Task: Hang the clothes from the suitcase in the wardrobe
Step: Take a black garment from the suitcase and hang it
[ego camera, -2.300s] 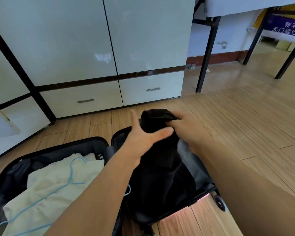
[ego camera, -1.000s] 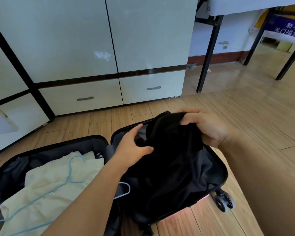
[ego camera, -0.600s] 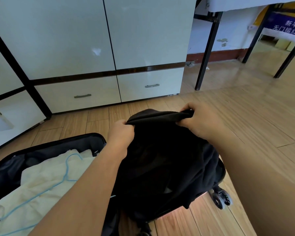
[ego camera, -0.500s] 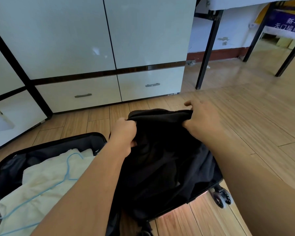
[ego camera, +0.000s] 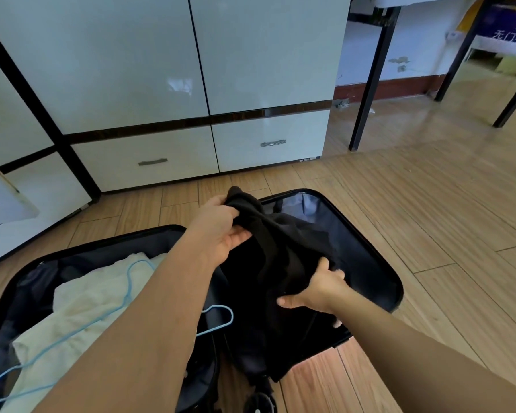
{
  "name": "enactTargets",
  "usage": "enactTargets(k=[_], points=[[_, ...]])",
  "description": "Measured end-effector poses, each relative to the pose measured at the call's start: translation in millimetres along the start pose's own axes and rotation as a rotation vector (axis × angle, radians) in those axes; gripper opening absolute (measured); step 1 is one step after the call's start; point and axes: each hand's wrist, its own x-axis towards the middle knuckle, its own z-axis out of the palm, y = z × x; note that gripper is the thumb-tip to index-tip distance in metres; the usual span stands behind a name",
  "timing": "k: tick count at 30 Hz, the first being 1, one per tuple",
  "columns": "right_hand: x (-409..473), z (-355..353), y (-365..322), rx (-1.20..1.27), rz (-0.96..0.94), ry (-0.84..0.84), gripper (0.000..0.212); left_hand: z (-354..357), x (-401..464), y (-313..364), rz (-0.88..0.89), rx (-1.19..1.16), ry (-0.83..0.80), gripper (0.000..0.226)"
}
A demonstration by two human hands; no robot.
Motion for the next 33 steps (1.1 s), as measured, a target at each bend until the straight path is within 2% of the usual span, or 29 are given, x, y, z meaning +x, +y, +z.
enactTargets(k=[1, 2, 4, 5, 7, 9, 10, 11, 12, 14, 16, 17, 20, 21, 22, 24, 25, 26, 28, 29, 30, 31, 32, 33], points=[[3, 6, 2, 0.179, 0.025, -0.03, 0.125, 0, -1, -1, 0.008, 0.028, -0.008, 0.035], [7, 11, 2, 0.328, 0.049, -0.071, 0.107, 1, -1, -2, 0.022, 0.057, -0.025, 0.033], [12, 13, 0, 0.428, 0.105, -0.093, 0.038, 1, 1, -3, 0.083, 0.179, -0.025, 0.028], [12, 11, -4, 0.434, 0.089, -0.077, 0.017, -1, 2, -4, 0.134, 0.276, -0.013, 0.024], [10, -8, -19, 0.586, 0.008, -0.084, 0.013, -4, 4, -8, 0.242, 0.479, 0.012, 0.019], [8, -32, -35, 1.03, -0.025, -0.244, 0.005, -4, 4, -13, 0.333, 0.629, -0.008, 0.027], [3, -40, -43, 1.266, -0.077, -0.347, 0.007, -2, 3, -15, 0.376, 0.657, -0.04, 0.027], [0, -43, -47, 1.433, -0.154, -0.421, 0.018, 3, 0, -15, 0.421, 0.678, -0.069, 0.023], [-3, -42, -50, 1.543, -0.224, -0.429, 0.025, 8, -3, -13, 0.479, 0.725, -0.069, 0.019], [-1, -35, -52, 1.648, -0.326, -0.338, 0.025, 17, -12, -5, 0.587, 0.807, -0.058, 0.015], [2, -27, -46, 1.532, -0.359, -0.32, 0.026, 25, -23, 4, 0.66, 0.788, -0.127, 0.019], [2, -25, -43, 1.332, -0.321, -0.3, 0.028, 29, -29, 8, 0.687, 0.764, -0.162, 0.021], [-9, -29, -38, 0.159, -0.227, -0.076, 0.032, 33, -38, 20, 0.703, 0.58, -0.179, 0.021], [-11, -32, -38, -0.148, -0.238, -0.011, 0.028, 32, -36, 22, 0.697, 0.515, -0.15, 0.02], [-15, -35, -38, -0.321, -0.272, 0.045, 0.024, 28, -33, 24, 0.687, 0.474, -0.102, 0.019], [-22, -44, -42, -0.299, -0.388, 0.114, 0.017, 18, -22, 25, 0.63, 0.464, 0.002, 0.019], [-24, -46, -43, -0.219, -0.503, 0.208, 0.016, 12, -17, 23, 0.586, 0.481, 0.049, 0.019], [-26, -48, -46, -0.18, -0.66, 0.382, 0.018, 7, -13, 20, 0.543, 0.487, 0.083, 0.018], [-30, -50, -55, -0.234, -0.992, 0.888, 0.025, 1, -10, 15, 0.479, 0.504, 0.111, 0.018], [-27, -50, -59, -0.254, -1.055, 1.073, 0.032, 0, -9, 13, 0.454, 0.525, 0.101, 0.018], [-24, -48, -61, -0.272, -1.028, 1.152, 0.041, -1, -9, 11, 0.428, 0.538, 0.07, 0.018], [-17, -46, -60, -0.313, -0.957, 1.085, 0.046, -1, -11, 11, 0.394, 0.533, 0.018, 0.019], [-14, -43, -57, -0.329, -0.842, 0.941, 0.037, -2, -13, 12, 0.353, 0.518, -0.044, 0.017], [-8, -40, -52, -0.294, -0.723, 0.773, 0.019, -3, -15, 14, 0.311, 0.511, -0.099, 0.015]])
